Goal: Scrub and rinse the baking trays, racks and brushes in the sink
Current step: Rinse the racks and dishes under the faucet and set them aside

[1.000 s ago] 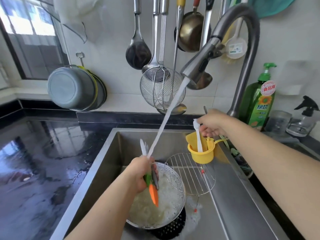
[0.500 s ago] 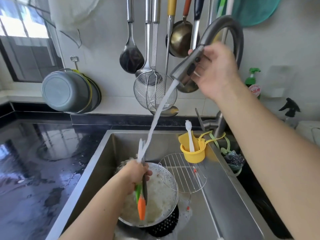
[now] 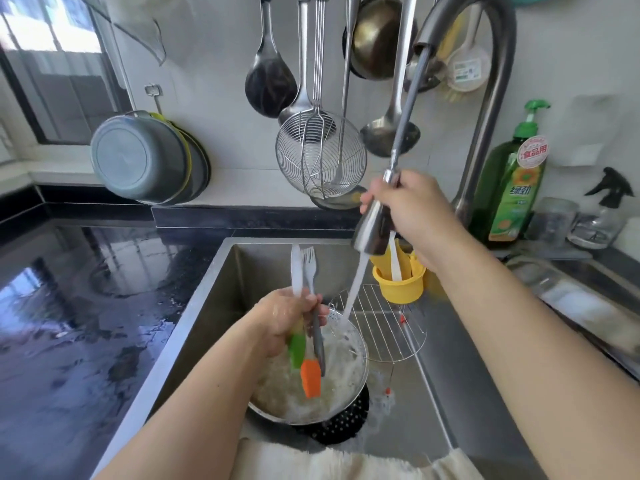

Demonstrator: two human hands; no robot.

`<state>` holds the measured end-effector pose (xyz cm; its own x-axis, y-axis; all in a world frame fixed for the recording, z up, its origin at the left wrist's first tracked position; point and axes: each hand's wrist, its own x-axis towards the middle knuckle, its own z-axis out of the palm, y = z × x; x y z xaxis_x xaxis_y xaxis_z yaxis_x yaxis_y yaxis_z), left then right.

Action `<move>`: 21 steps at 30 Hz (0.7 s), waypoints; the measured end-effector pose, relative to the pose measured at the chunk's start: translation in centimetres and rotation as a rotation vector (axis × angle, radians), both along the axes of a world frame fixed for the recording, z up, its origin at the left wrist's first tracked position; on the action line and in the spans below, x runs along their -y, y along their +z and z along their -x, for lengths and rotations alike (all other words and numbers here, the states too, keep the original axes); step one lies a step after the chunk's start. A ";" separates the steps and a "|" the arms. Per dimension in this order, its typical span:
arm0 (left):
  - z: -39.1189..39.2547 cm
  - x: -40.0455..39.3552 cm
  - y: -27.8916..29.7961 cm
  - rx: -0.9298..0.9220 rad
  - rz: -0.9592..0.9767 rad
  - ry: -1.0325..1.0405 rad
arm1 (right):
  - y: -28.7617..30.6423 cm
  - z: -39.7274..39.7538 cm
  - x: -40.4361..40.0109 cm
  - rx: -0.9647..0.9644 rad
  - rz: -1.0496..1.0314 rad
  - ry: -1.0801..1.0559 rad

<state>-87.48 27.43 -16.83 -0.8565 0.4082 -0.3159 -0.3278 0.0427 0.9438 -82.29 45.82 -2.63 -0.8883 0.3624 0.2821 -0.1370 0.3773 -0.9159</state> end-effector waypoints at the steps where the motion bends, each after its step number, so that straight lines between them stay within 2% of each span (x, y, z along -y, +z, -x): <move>1: -0.1 -0.1 0.0 -0.003 -0.004 -0.006 | -1.1 -0.2 0.1 0.033 0.005 0.009; 4: -0.4 -0.7 0.5 0.039 -0.066 0.029 | -3.2 -0.6 0.5 0.095 0.016 0.041; 9: 0.3 -0.9 0.4 0.168 -0.124 0.069 | -3.0 -0.3 1.0 0.133 0.077 0.105; 13: 0.3 -0.6 0.3 0.254 -0.154 0.020 | -3.0 -0.2 0.8 0.130 0.057 0.104; 21: -0.9 -1.0 0.1 0.004 0.017 -0.284 | -3.6 0.2 0.6 0.091 0.021 0.103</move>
